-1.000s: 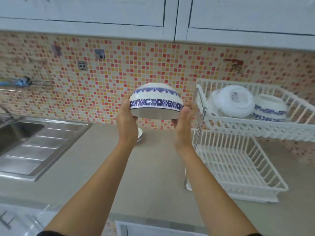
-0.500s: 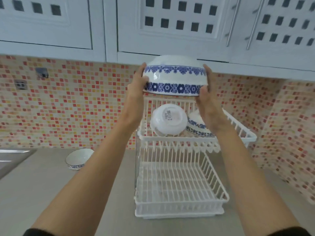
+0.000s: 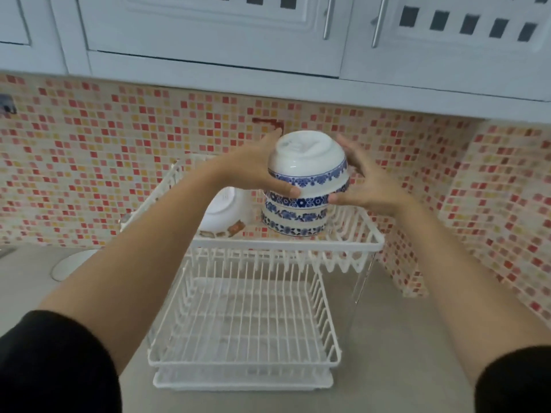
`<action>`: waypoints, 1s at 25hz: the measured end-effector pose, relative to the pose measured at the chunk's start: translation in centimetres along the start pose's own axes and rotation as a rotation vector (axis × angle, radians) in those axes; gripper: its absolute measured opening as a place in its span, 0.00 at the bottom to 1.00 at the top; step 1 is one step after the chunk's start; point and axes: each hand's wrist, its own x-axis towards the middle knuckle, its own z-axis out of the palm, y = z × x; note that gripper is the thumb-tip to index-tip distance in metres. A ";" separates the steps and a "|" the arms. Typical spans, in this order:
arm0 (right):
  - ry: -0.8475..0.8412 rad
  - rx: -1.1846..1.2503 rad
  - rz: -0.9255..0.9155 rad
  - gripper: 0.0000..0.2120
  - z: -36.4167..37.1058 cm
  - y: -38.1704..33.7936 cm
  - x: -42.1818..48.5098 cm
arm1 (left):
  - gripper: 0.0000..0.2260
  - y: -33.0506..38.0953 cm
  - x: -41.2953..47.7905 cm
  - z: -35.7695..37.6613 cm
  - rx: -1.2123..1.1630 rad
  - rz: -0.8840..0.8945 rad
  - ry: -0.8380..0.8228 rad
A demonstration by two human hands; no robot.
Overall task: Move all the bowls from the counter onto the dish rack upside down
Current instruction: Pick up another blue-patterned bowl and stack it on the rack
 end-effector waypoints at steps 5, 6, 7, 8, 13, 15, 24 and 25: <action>-0.173 -0.033 0.097 0.57 0.6 3.3 2.1 | 0.38 0.6 3.1 1.3 0.070 -0.067 -0.158; -0.195 -0.041 0.117 0.57 0.7 3.8 2.4 | 0.39 0.5 3.7 1.7 0.084 -0.088 -0.169; -0.214 -0.039 0.134 0.57 0.8 4.3 2.7 | 0.40 0.3 4.3 2.1 0.097 -0.111 -0.181; -0.233 -0.032 0.148 0.57 0.8 4.7 3.0 | 0.43 -0.1 4.9 2.6 0.110 -0.138 -0.193; -0.335 -0.103 0.191 0.55 1.0 5.8 4.2 | 0.50 -1.3 6.7 3.7 0.250 -0.273 -0.212; -0.364 -0.189 0.212 0.54 1.2 5.8 4.8 | 0.51 -1.3 6.8 4.0 0.273 -0.301 -0.229; -0.411 -0.325 0.280 0.55 1.6 5.7 5.6 | 0.48 -1.5 7.6 4.7 0.321 -0.357 -0.296; -0.413 -0.321 0.284 0.56 1.5 5.7 5.6 | 0.49 -1.5 7.6 4.7 0.329 -0.359 -0.299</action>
